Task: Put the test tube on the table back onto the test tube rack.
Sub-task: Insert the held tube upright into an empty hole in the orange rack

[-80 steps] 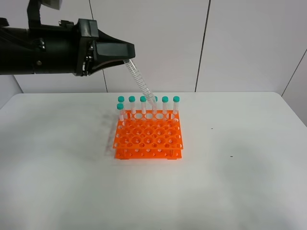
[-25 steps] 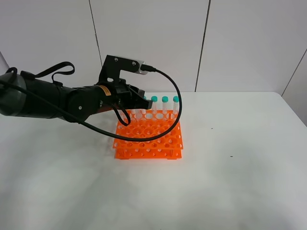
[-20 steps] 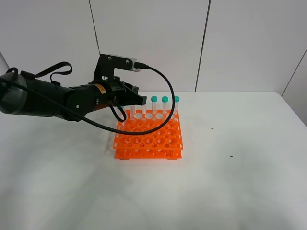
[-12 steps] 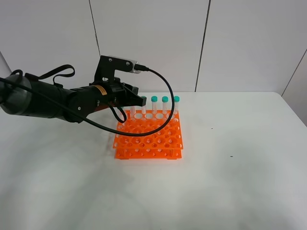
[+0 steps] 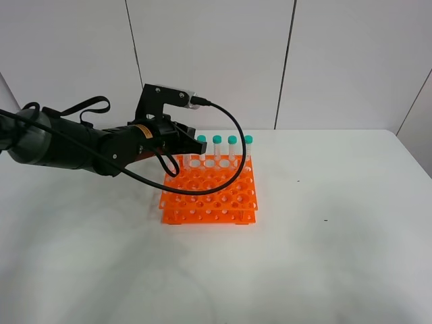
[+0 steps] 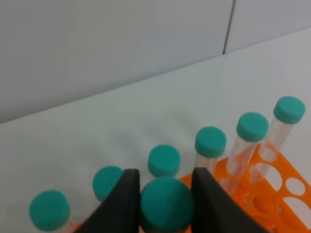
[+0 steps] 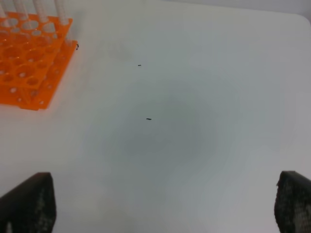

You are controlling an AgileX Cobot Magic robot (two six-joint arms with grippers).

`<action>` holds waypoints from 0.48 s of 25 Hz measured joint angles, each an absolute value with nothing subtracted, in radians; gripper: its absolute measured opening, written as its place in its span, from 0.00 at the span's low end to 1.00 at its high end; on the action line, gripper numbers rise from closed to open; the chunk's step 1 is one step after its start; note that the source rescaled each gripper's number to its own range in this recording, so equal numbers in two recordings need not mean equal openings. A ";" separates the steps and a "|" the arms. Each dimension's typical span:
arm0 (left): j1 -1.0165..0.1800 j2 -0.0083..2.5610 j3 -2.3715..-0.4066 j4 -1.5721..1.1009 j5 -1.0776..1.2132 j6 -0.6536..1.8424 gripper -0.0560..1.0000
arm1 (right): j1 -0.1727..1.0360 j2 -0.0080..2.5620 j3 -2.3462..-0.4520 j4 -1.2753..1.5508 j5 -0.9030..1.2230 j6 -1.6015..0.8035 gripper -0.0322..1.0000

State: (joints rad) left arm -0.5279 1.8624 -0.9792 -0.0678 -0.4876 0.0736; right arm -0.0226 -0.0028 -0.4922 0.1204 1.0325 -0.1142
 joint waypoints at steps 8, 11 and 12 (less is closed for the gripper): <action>-0.528 1.872 -0.979 -0.068 -0.501 0.048 0.05 | -0.023 -0.003 -0.492 0.120 1.032 -0.114 1.00; -0.528 1.883 -0.979 -0.067 -0.509 0.048 0.05 | -0.023 -0.003 -0.492 0.120 1.032 -0.114 1.00; -0.528 1.892 -0.979 -0.067 -0.509 0.048 0.05 | -0.023 -0.003 -0.492 0.120 1.032 -0.114 1.00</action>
